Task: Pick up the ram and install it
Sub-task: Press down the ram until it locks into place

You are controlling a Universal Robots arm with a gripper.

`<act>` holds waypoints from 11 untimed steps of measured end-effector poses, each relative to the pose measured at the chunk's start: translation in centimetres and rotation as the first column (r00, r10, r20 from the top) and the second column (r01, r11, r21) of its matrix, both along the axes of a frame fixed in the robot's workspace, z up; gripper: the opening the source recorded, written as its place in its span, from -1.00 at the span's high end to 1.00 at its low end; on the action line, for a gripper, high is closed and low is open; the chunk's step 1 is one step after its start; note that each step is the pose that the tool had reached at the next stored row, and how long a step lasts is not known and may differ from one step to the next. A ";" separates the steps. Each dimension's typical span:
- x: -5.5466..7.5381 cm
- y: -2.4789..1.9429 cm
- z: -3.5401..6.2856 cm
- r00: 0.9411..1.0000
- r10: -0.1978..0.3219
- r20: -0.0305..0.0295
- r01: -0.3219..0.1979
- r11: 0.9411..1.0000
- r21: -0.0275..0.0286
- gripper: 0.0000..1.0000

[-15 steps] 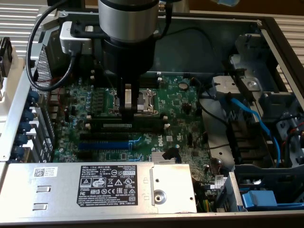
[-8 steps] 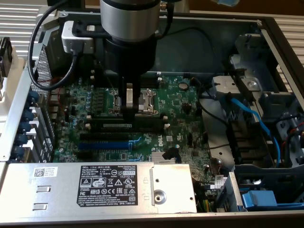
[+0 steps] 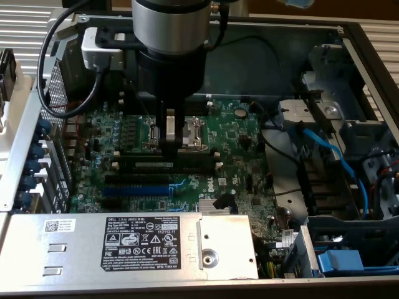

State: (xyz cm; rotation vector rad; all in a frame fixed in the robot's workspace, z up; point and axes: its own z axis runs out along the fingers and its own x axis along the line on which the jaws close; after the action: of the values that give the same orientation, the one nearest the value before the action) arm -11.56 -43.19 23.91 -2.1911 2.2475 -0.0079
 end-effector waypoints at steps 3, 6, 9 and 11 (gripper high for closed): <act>0.2 0.00 0.00 1.000 0.000 0.000 0.000 1.000 0.000 0.80; 0.4 0.01 0.00 1.000 0.000 0.000 0.000 1.000 0.000 0.80; 0.5 0.01 0.00 1.000 0.000 0.000 0.000 1.000 0.000 0.80; 0.5 0.01 0.00 1.000 0.001 0.000 -0.001 1.000 0.000 0.80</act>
State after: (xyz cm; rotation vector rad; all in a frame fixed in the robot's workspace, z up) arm -11.04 -43.18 23.91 -2.1917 2.2469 -0.0079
